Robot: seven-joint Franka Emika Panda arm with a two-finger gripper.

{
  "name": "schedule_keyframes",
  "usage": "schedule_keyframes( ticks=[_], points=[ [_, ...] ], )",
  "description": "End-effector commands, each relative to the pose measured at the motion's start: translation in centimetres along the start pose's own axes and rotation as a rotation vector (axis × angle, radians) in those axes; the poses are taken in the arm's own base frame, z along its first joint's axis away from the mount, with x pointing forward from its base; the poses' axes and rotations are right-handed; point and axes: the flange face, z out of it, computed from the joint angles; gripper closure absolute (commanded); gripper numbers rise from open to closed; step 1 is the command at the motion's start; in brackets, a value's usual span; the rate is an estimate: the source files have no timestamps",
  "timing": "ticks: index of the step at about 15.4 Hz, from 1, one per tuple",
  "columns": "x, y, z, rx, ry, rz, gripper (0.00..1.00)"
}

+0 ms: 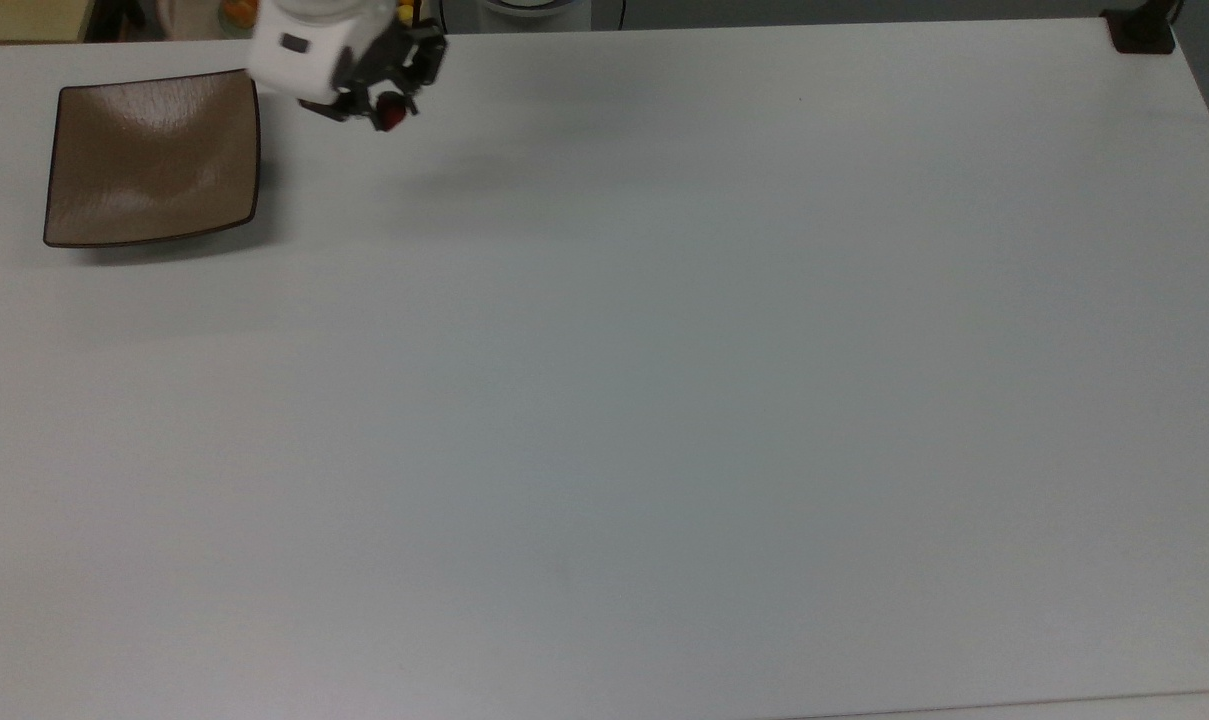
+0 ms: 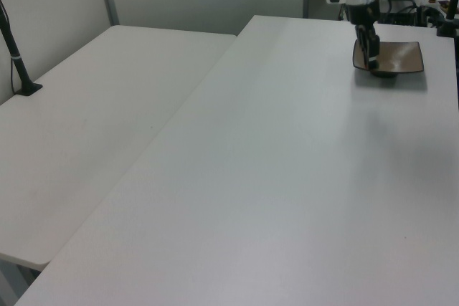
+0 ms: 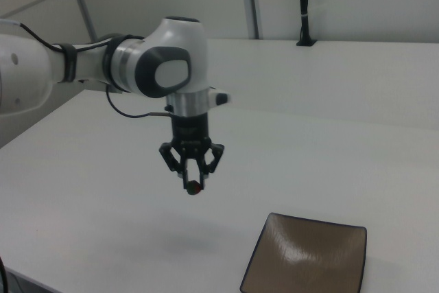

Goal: Strawberries on a ceramic plate
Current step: 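Carry the held strawberry over the brown square plate and lower it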

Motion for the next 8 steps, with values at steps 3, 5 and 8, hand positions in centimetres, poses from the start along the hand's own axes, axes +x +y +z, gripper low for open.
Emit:
schedule_keyframes(
  ticks=[3,5,8],
  points=[
    [-3.8,6.1,-0.9,-0.035,0.103,0.059,0.84],
    [-5.0,7.9,-0.5,-0.052,0.121,0.089,0.84],
    [-5.9,9.6,0.4,-0.078,0.145,0.110,0.84]
  ],
)
